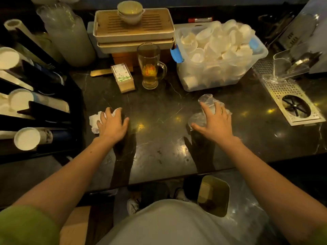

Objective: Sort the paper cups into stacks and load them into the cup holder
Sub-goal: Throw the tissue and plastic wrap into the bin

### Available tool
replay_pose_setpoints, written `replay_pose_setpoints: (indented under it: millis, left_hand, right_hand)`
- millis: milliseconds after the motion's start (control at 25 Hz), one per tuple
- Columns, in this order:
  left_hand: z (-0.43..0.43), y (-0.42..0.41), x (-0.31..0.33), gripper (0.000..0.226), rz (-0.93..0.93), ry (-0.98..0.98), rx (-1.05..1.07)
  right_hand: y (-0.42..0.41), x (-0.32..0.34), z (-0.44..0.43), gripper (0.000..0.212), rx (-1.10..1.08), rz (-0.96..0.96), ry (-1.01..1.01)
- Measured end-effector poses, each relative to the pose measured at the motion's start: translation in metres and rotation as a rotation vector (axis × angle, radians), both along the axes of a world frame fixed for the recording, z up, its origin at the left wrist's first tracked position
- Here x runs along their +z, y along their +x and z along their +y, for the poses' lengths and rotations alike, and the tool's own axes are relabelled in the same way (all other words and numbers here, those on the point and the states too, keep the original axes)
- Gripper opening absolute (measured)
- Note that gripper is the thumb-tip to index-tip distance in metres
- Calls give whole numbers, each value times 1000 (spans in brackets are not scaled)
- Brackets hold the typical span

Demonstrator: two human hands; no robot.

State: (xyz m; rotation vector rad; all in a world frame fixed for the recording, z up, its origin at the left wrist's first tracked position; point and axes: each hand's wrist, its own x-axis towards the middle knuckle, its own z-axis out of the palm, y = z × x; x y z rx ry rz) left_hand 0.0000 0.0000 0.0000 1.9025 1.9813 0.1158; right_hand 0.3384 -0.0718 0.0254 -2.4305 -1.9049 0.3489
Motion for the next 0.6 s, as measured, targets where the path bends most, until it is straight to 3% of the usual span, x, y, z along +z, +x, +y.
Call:
replay_pose_setpoints:
  millis: [280, 480, 600]
  left_hand:
    - [-6, -8, -20, 47, 60, -130, 53]
    - [-10, -16, -20, 34, 19, -62, 34]
    - [-14, -14, -14, 30, -82, -13, -21]
  right_hand:
    - [-2, -29, 1, 64, -36, -21, -88]
    - [-3, -34, -4, 44, -35, 77, -33]
    - [-6, -31, -12, 23, -61, 158, 11]
